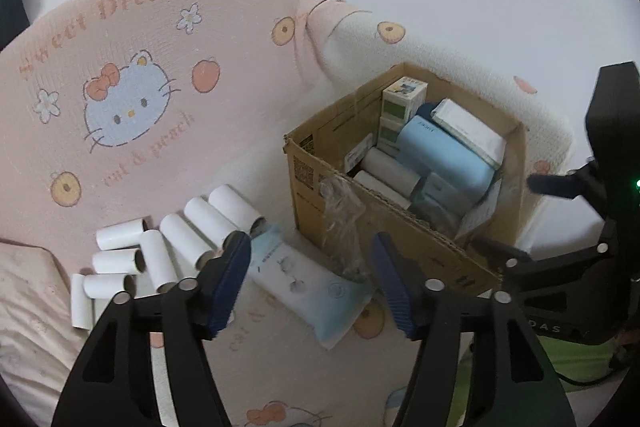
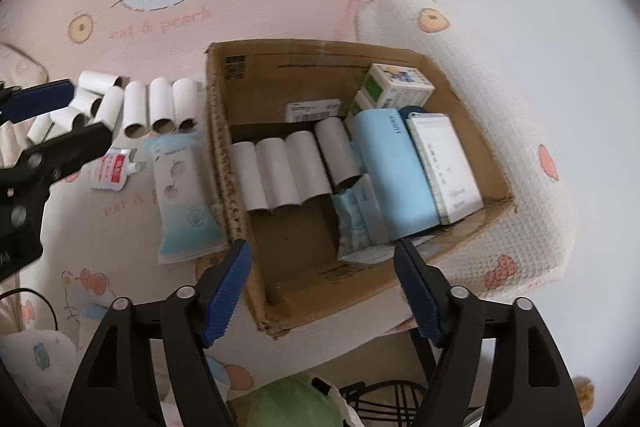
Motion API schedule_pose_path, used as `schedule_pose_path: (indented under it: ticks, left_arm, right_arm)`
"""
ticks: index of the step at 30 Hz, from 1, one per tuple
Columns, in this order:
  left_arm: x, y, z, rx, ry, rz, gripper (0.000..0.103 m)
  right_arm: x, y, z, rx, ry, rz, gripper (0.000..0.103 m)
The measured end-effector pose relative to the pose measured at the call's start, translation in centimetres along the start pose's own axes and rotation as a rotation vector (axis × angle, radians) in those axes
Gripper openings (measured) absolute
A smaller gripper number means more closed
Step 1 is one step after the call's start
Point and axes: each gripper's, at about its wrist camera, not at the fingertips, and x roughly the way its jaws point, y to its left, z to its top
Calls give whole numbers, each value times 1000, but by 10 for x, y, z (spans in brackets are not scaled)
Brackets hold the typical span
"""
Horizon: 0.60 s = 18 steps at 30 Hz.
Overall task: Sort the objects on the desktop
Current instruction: 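Withdraw the open right gripper up away from the box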
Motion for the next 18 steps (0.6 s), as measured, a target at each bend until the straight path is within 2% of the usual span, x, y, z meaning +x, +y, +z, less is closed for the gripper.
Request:
schedule_pose_path:
  ticks: [4, 7, 18]
  left_arm:
    - [-2, -8, 1, 29, -1, 42, 69]
    - [-5, -17, 1, 47, -16, 49, 69]
    - [-10, -33, -2, 106, -29, 84, 70]
  right_arm:
    - [-2, -3, -2, 4, -3, -29, 79]
    - [-7, -6, -3, 14, -19, -16, 80]
    - [-15, -13, -7, 22, -40, -62, 81]
